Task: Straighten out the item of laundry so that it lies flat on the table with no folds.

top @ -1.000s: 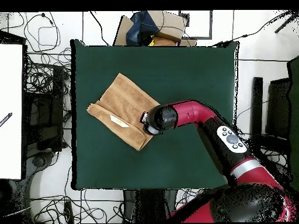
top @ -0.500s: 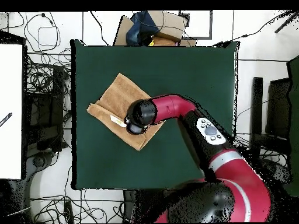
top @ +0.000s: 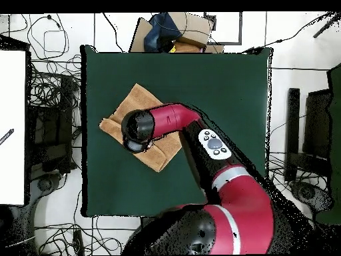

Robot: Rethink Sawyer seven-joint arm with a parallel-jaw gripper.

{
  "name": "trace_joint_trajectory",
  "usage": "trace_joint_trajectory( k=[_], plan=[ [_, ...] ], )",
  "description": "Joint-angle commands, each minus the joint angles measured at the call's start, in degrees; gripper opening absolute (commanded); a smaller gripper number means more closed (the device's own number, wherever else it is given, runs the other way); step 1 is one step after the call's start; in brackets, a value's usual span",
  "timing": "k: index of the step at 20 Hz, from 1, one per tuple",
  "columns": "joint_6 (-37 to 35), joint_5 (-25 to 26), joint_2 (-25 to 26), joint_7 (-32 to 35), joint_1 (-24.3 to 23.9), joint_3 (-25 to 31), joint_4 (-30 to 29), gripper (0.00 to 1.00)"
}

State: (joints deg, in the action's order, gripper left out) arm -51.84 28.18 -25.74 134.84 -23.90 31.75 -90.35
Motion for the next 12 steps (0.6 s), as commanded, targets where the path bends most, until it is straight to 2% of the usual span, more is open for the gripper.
trace_joint_trajectory(
  k=[1, 4, 12],
  plan=[
    [5.46, -0.39, 2.57, 14.47, 3.03, -10.10, 3.14, 1.00],
    [8.27, -0.23, 4.87, 15.35, 4.40, -12.12, 5.24, 1.00],
    [5.95, -7.83, 4.17, 16.04, 6.22, -14.51, 8.24, 1.00]
  ],
)
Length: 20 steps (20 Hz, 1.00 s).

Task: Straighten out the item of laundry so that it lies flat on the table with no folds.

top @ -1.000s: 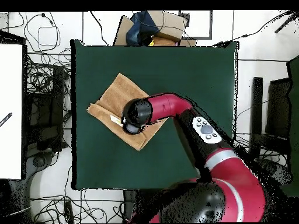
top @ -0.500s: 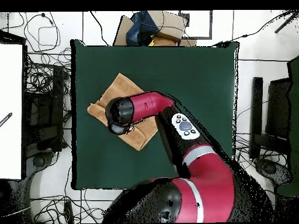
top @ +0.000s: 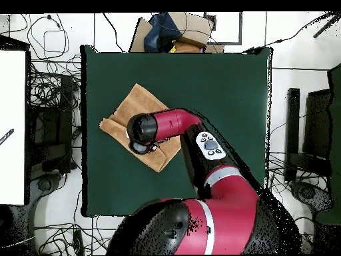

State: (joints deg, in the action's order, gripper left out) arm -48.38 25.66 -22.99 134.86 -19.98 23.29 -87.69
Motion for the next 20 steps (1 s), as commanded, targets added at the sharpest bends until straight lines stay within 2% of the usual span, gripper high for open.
trace_joint_trajectory(
  k=[1, 11, 20],
  plan=[
    [2.68, -5.67, 1.41, 15.99, 2.61, -6.56, 5.59, 1.00],
    [6.05, -8.62, 3.06, 13.11, 4.73, -9.75, 4.79, 1.00],
    [9.25, -8.89, 5.53, 9.46, 4.49, -10.62, 5.14, 1.00]
  ],
)
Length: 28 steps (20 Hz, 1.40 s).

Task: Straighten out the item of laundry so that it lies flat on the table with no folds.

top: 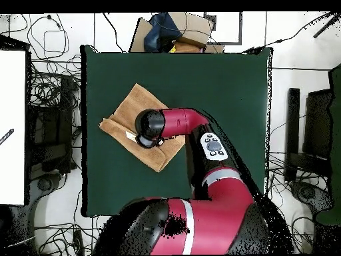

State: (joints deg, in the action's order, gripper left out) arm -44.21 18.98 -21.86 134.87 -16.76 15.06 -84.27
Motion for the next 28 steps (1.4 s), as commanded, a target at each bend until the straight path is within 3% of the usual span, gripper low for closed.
trace_joint_trajectory(
  k=[1, 14, 23, 28],
  plan=[
    [5.17, -2.36, 4.47, 9.34, 1.28, -2.47, 1.79, 1.00],
    [4.45, -5.16, 4.55, 9.16, 2.44, -3.86, 2.32, 1.00],
    [-2.67, -9.54, 3.77, 9.16, 3.55, -3.47, 4.13, 1.00],
    [-1.51, -11.03, 5.34, 5.46, 1.96, -1.96, 3.11, 1.00]
  ],
)
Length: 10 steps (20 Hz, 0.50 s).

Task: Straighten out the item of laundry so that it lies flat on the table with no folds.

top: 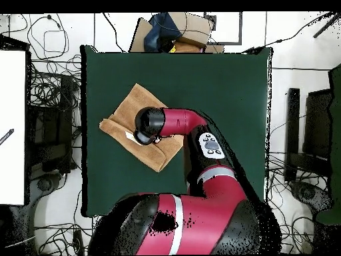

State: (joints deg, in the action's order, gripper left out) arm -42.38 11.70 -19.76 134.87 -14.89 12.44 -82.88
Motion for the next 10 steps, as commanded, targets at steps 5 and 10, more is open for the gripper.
trace_joint_trajectory(
  k=[5, 10],
  plan=[
    [-5.20, -5.16, 3.70, 4.37, 0.48, 1.26, 1.63, 1.00],
    [-9.99, -9.38, 2.74, 11.60, 3.51, -0.92, 1.32, 1.00]
  ],
)
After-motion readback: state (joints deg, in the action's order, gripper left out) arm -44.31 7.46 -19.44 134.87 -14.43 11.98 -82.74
